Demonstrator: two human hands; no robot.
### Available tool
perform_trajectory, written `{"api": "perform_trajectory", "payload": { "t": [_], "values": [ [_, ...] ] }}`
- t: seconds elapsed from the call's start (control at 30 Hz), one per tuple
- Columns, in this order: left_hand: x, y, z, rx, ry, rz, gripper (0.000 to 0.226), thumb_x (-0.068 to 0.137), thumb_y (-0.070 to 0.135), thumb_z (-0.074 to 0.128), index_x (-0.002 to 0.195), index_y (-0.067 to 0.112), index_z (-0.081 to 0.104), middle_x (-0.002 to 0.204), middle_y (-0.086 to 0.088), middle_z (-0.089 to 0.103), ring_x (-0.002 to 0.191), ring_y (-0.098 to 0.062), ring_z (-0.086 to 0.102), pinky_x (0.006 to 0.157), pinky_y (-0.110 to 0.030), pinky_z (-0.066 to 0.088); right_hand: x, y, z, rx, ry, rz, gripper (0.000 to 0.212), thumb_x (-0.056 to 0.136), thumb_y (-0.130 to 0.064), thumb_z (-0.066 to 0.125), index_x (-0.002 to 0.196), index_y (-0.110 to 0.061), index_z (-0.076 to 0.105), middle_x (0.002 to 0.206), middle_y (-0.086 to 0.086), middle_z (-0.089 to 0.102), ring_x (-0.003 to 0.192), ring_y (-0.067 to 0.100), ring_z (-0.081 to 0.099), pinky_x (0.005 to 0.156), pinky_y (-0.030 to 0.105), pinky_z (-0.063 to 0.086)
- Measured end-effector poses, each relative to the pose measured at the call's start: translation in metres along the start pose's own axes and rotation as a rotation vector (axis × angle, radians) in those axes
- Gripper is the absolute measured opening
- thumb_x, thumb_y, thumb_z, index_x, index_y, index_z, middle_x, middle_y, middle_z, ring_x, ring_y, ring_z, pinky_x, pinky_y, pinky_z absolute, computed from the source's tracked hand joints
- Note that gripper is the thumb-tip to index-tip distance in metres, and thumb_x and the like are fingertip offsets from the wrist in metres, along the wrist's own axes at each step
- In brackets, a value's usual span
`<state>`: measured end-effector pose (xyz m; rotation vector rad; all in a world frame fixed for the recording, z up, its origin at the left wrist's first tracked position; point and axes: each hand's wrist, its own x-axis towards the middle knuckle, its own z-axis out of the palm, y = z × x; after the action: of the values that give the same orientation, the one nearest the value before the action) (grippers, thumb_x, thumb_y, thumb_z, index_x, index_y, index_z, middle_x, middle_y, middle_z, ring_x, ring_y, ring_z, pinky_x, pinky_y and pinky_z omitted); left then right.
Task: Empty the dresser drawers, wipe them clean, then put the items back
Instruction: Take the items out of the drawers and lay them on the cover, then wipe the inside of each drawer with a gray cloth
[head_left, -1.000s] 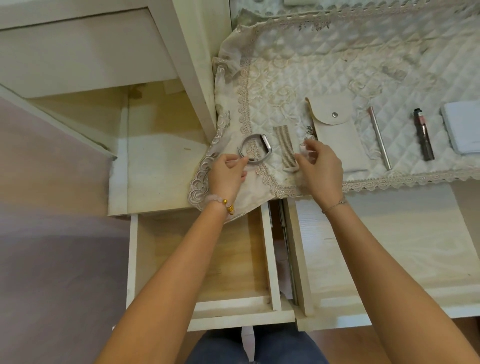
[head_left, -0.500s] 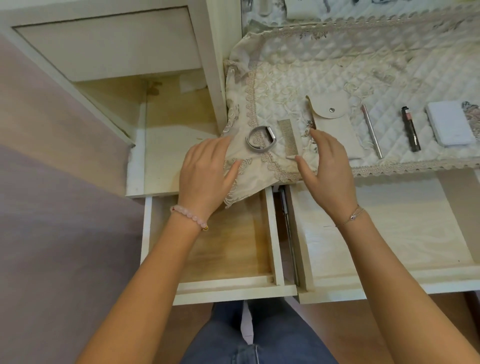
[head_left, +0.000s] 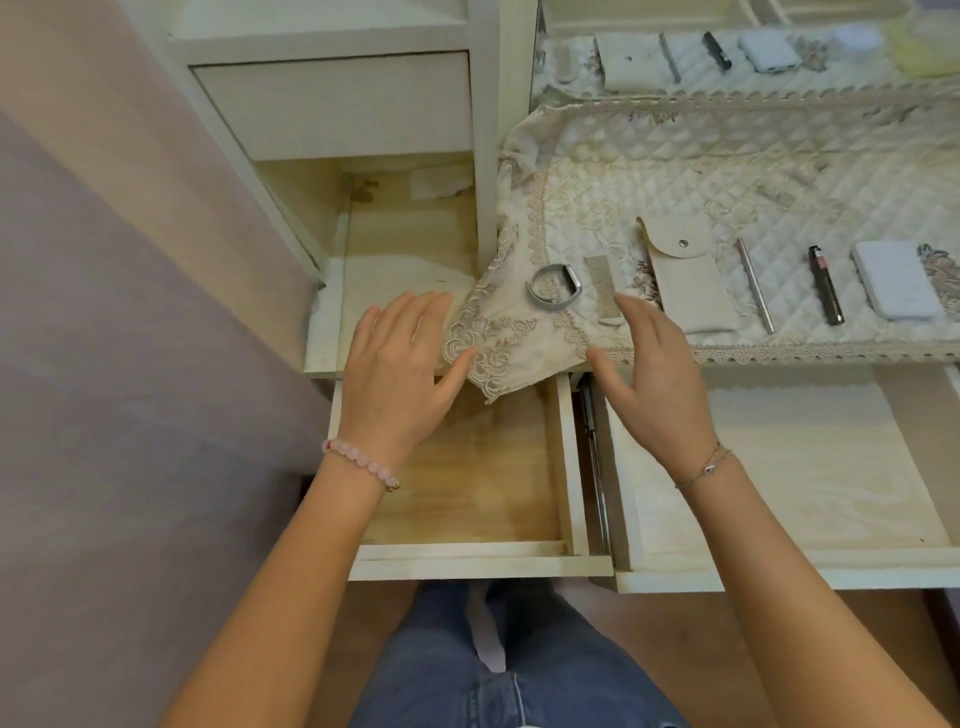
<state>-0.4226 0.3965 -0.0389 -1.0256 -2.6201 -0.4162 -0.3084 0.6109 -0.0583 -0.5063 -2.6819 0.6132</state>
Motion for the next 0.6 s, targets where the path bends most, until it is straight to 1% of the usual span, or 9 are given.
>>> {"api": "perform_trajectory", "payload": {
  "t": [0.1, 0.2, 0.3, 0.4, 0.5, 0.6],
  "values": [
    [-0.007, -0.009, -0.012, 0.0, -0.003, -0.002, 0.055, 0.091, 0.047, 0.043, 0.127, 0.006, 0.053, 0.125, -0.011, 0.06, 0.121, -0.029, 0.052, 0.104, -0.046, 0.037, -0.003, -0.019, -0.002, -0.003, 0.006, -0.017, 0.058, 0.09, -0.039, 0.046, 0.136, -0.005, 0.04, 0.138, 0.011, 0.046, 0.129, 0.023, 0.04, 0.109, 0.031, 0.028],
    [-0.016, -0.024, -0.029, 0.001, -0.007, -0.024, 0.055, 0.091, 0.047, 0.04, 0.129, 0.008, 0.052, 0.128, -0.009, 0.058, 0.123, -0.027, 0.05, 0.106, -0.044, 0.033, -0.006, -0.048, 0.001, 0.016, -0.02, -0.051, 0.06, 0.09, -0.044, 0.043, 0.138, -0.009, 0.038, 0.14, 0.008, 0.045, 0.13, 0.021, 0.039, 0.11, 0.035, 0.032],
    [-0.029, -0.047, -0.051, 0.012, 0.006, -0.047, 0.054, 0.091, 0.045, 0.042, 0.13, 0.009, 0.051, 0.129, -0.009, 0.057, 0.124, -0.027, 0.049, 0.106, -0.046, 0.035, -0.005, -0.087, 0.007, 0.047, -0.043, -0.108, 0.062, 0.089, -0.048, 0.039, 0.138, -0.01, 0.039, 0.14, 0.007, 0.044, 0.131, 0.02, 0.038, 0.11, 0.035, 0.031],
    [-0.051, -0.073, -0.079, 0.04, 0.046, -0.116, 0.054, 0.091, 0.045, 0.041, 0.13, 0.008, 0.051, 0.129, -0.009, 0.057, 0.123, -0.026, 0.05, 0.108, -0.044, 0.032, -0.001, -0.133, 0.016, 0.081, -0.077, -0.197, 0.061, 0.089, -0.048, 0.038, 0.138, -0.011, 0.04, 0.139, 0.006, 0.045, 0.129, 0.019, 0.039, 0.108, 0.029, 0.028],
    [-0.082, -0.099, -0.104, 0.097, 0.086, -0.199, 0.056, 0.092, 0.047, 0.038, 0.129, 0.008, 0.053, 0.129, -0.009, 0.058, 0.124, -0.026, 0.05, 0.108, -0.042, 0.031, -0.004, -0.182, 0.03, 0.107, -0.133, -0.326, 0.06, 0.09, -0.048, 0.037, 0.138, -0.012, 0.041, 0.139, 0.005, 0.045, 0.13, 0.018, 0.039, 0.109, 0.029, 0.029],
    [-0.119, -0.122, -0.13, 0.175, 0.108, -0.312, 0.055, 0.092, 0.046, 0.04, 0.129, 0.009, 0.053, 0.129, -0.008, 0.058, 0.124, -0.024, 0.049, 0.108, -0.04, 0.03, -0.011, -0.23, 0.047, 0.135, -0.201, -0.456, 0.06, 0.09, -0.049, 0.035, 0.138, -0.013, 0.041, 0.139, 0.004, 0.045, 0.129, 0.016, 0.038, 0.109, 0.026, 0.028]
  ]
}}
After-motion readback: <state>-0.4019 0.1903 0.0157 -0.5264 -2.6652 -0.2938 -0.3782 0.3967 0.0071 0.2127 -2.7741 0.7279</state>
